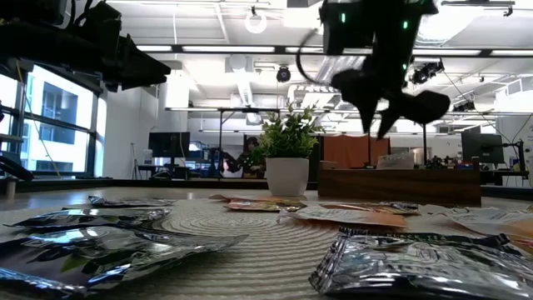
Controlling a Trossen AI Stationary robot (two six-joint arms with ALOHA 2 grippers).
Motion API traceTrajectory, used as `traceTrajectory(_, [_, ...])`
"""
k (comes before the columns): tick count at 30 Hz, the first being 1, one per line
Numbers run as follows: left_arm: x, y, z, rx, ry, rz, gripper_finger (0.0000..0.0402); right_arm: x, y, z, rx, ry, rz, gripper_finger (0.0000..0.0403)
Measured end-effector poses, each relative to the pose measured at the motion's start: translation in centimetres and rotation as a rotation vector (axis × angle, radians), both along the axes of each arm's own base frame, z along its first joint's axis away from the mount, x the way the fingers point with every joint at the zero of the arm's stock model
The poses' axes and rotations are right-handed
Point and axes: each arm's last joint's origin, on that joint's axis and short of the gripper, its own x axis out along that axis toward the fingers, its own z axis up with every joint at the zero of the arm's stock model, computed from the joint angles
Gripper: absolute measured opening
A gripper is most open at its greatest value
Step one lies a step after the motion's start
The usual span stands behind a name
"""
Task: Pick & Place Tea
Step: Put the white tea bag into the middle section of the wooden organizer
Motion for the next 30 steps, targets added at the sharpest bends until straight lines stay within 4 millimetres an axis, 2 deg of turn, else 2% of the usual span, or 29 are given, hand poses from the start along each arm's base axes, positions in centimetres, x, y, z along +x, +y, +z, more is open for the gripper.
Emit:
traceTrajectory(4, [0.1,-0.1,0.0,-0.073,-0.036,-0.036,0.0233,1.6,1.9,1.4,0.138,-0.207,-0.033,0.0152])
traceTrajectory(8, [0.5,-0.3,-0.6,-0.288,-0.075,-0.108,0.0233,3.9,2.5,1.8,0.440,-0.516,-0.115,0.0158])
traceTrajectory(11, [1.2,-0.4,-1.9,-0.476,-0.031,-0.114,0.0233,5.5,2.9,1.4,0.655,-0.725,-0.036,0.0150])
traceTrajectory(14, [2.2,-0.5,-3.3,-0.593,0.033,-0.115,0.0233,6.0,3.2,0.2,0.751,-0.866,0.064,0.0133])
traceTrajectory(19, [4.2,-0.7,-5.5,-0.710,0.128,-0.140,0.0233,5.0,3.9,-2.6,0.859,-1.008,0.082,0.0094])
traceTrajectory(22, [6.2,-0.7,-5.9,-0.729,0.178,-0.175,0.0233,4.6,4.5,-4.3,0.866,-1.060,0.103,0.0056])
traceTrajectory(25, [9.0,-0.9,-5.7,-0.743,0.245,-0.239,0.0233,4.8,4.7,-6.3,0.883,-1.042,0.079,0.0012])
traceTrajectory(30, [12.9,-1.0,-6.1,-0.799,0.399,-0.275,0.0233,6.3,4.9,-9.0,0.865,-0.962,0.048,0.0015])
